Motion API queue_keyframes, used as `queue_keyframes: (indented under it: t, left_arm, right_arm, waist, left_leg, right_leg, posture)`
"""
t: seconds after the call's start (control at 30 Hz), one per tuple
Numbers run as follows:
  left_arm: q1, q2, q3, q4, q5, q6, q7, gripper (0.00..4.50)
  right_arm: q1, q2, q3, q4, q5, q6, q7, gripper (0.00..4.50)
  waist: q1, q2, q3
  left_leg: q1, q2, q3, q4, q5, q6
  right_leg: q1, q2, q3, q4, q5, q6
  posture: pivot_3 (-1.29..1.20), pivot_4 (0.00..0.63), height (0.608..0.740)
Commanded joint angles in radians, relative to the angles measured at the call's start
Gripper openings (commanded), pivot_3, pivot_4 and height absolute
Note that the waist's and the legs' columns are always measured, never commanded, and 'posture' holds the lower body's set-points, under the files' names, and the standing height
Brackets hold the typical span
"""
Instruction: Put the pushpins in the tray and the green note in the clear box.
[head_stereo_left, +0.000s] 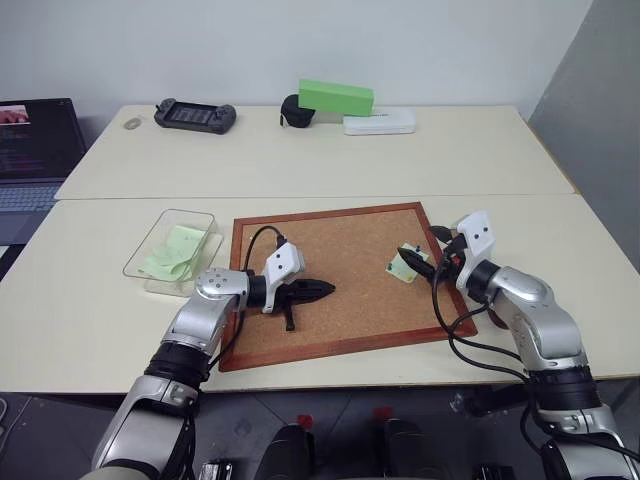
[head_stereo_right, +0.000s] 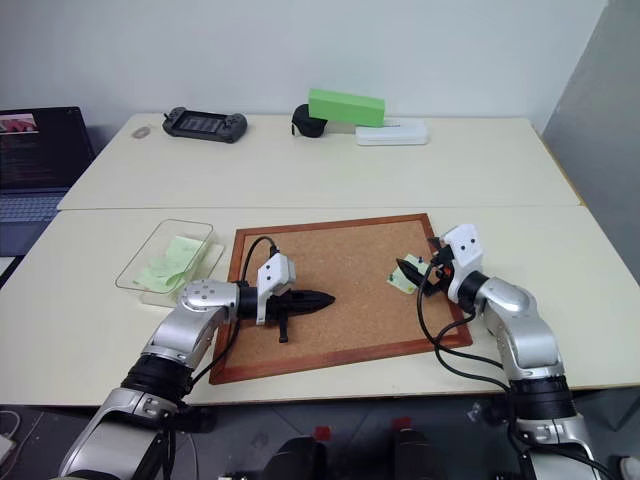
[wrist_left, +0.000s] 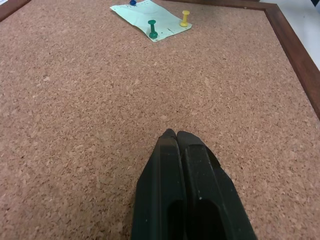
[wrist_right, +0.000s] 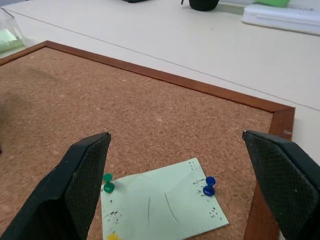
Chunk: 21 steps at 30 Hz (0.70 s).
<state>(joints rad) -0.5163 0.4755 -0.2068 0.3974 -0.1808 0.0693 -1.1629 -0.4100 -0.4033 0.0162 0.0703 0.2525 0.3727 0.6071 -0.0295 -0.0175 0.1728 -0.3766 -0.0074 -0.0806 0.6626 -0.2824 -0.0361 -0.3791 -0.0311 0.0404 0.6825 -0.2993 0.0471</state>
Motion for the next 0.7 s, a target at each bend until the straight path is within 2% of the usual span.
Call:
queue_keyframes:
  t: [0.03,0.23,0.47,0.7]
  left_arm:
    - [0.021,0.001,-0.026,0.035,0.044,0.01,0.008,0.05]
    - [0.031,-0.002,-0.01,-0.014,0.012,0.049,0.003,0.05]
    - [0.036,0.006,-0.004,-0.045,0.012,0.073,0.0,0.0]
    - [0.023,0.001,0.004,-0.038,0.009,0.079,0.005,0.0]
  right_arm:
    - [-0.029,0.006,0.012,0.069,-0.027,-0.05,0.013,4.5]
    - [-0.073,0.027,0.005,0.2,-0.041,-0.091,0.011,4.5]
    - [-0.098,0.039,-0.018,0.241,-0.026,-0.102,0.008,3.25]
    - [-0.098,0.037,-0.021,0.246,-0.025,-0.107,0.013,1.75]
  waist:
    - [0.0,0.001,-0.001]
    - [-0.002,0.003,-0.002]
    - [-0.003,0.003,-0.002]
    - [-0.003,0.003,-0.002]
  left_leg:
    - [0.001,0.0,0.0,0.0,0.0,0.0]
    - [0.002,0.0,0.0,0.0,0.0,0.0]
    - [0.001,0.0,0.0,-0.001,0.0,0.0]
    - [0.001,0.0,0.0,-0.001,0.0,0.0]
  right_leg:
    - [0.001,0.0,0.0,0.0,0.0,0.0]
    - [0.001,0.0,0.0,0.0,0.0,0.0]
    - [0.001,0.0,0.0,0.0,0.0,0.0]
    - [0.001,0.0,0.0,0.0,0.0,0.0]
  posture:
    - [0.0,0.15,0.74]
    - [0.0,0.15,0.74]
    - [0.0,0.15,0.74]
    - [0.0,0.15,0.74]
